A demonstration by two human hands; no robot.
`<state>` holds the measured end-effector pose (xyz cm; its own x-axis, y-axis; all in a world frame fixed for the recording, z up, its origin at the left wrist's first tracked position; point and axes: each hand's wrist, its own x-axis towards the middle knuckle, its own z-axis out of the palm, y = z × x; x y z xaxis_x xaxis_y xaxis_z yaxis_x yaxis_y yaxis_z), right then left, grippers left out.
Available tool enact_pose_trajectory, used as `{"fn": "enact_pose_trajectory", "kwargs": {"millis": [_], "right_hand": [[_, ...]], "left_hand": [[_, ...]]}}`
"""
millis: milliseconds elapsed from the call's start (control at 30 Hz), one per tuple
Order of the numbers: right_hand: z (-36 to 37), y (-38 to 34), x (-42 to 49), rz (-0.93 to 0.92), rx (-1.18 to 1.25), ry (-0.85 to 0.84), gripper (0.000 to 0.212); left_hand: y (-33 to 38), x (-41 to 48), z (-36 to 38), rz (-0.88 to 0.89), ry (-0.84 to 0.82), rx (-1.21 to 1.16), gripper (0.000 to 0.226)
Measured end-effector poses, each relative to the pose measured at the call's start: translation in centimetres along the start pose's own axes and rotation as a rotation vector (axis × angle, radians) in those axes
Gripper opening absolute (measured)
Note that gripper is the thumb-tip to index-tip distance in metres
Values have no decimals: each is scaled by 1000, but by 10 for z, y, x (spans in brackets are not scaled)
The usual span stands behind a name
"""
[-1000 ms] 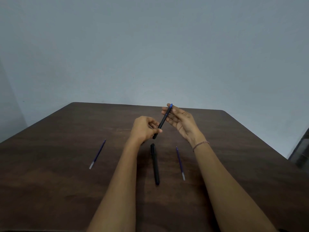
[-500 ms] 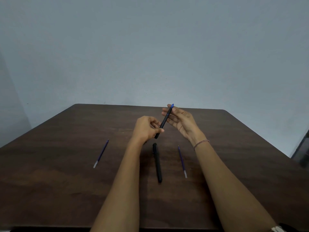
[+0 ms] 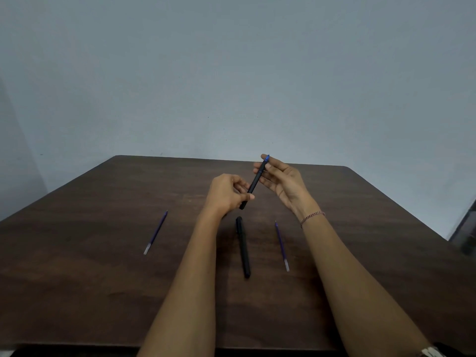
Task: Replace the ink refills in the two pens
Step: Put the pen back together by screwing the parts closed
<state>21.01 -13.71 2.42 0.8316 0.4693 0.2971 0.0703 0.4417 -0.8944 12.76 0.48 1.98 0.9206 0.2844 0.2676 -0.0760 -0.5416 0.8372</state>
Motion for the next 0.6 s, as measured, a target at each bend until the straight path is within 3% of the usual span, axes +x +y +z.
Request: {"fn": "enact_pose_trajectory", "kwargs": {"millis": [133, 333, 600], "right_hand": [[1, 1, 0, -11, -23, 69, 17], [0, -1, 0, 3, 46, 12, 23], [3, 0, -1, -28, 26, 72, 22]], "left_hand": [[1, 0, 1, 4, -12, 7, 22], [1, 1, 1, -10, -2, 9, 23], [2, -1, 0, -9, -6, 5, 24]]}}
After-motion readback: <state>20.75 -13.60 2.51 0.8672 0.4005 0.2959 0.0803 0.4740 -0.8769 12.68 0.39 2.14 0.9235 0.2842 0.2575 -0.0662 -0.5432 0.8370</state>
